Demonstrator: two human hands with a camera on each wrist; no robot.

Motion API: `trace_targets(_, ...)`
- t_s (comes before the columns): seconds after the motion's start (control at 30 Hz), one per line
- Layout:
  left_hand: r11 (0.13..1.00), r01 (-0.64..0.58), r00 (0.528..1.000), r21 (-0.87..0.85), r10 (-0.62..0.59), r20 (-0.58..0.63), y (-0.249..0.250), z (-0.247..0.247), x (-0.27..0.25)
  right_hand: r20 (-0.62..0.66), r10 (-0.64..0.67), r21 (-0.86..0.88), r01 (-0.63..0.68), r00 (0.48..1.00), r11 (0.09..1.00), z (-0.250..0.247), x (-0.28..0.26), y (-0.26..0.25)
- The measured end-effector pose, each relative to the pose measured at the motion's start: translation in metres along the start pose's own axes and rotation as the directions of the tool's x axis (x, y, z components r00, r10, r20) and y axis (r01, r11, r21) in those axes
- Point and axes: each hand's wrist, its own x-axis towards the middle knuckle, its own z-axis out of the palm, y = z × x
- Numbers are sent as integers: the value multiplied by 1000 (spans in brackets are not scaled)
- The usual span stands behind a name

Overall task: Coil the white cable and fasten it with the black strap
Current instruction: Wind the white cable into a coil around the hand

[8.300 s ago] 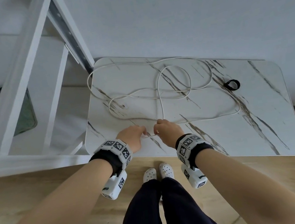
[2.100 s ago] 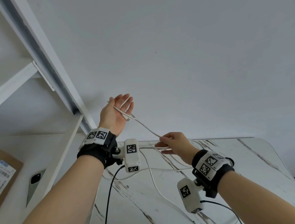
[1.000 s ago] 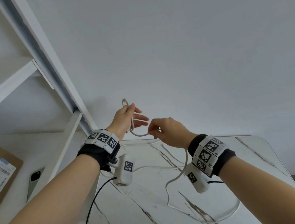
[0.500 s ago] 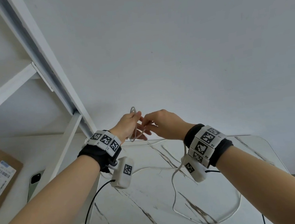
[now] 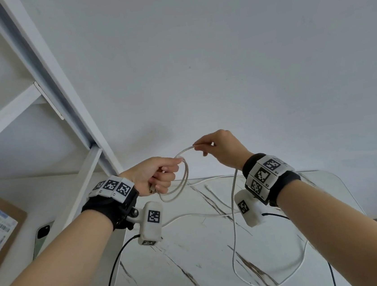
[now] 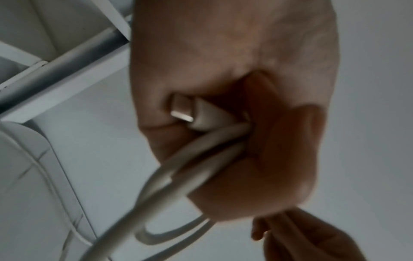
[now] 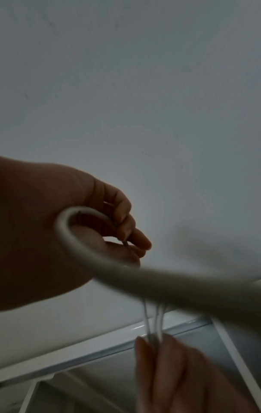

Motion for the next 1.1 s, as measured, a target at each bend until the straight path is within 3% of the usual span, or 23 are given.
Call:
trace_targets(0.17, 995, -42, 999, -96, 44, 19, 7, 7, -4, 20, 50, 62, -51, 999, 997, 22, -6, 9)
trace_targets(0.33, 944, -132, 989, -303, 145, 20, 14, 11, -6, 38, 38, 113, -43, 999, 993, 40, -12, 8)
trace_targets(0.53, 735, -329, 942, -593, 297, -155, 23, 9, -1, 151, 135, 92, -150, 979, 984, 62, -16, 10)
trace_targets(0.67, 604, -432, 899, -670, 349, -264, 28, 4, 5, 193, 202, 221, -243, 960, 945, 71, -25, 9)
trace_targets(0.8, 468, -495, 865, -732, 346, -364, 31, -1, 9, 204, 326, 447, -384, 923, 808, 73, -29, 9)
trace_targets(0.93, 374, -545, 836, -751, 316, -449, 35, -8, 9, 230, 368, 563, -432, 901, 705, 72, -37, 12)
trace_targets(1.0, 361, -564, 823, -742, 313, -474, 35, -11, 9, 182, 379, 524, -416, 907, 744, 72, -39, 16)
trace_targets(1.1, 412, -593, 805, -692, 307, -508, 35, -16, 11, 113, 286, 304, -307, 952, 902, 71, -41, 23)
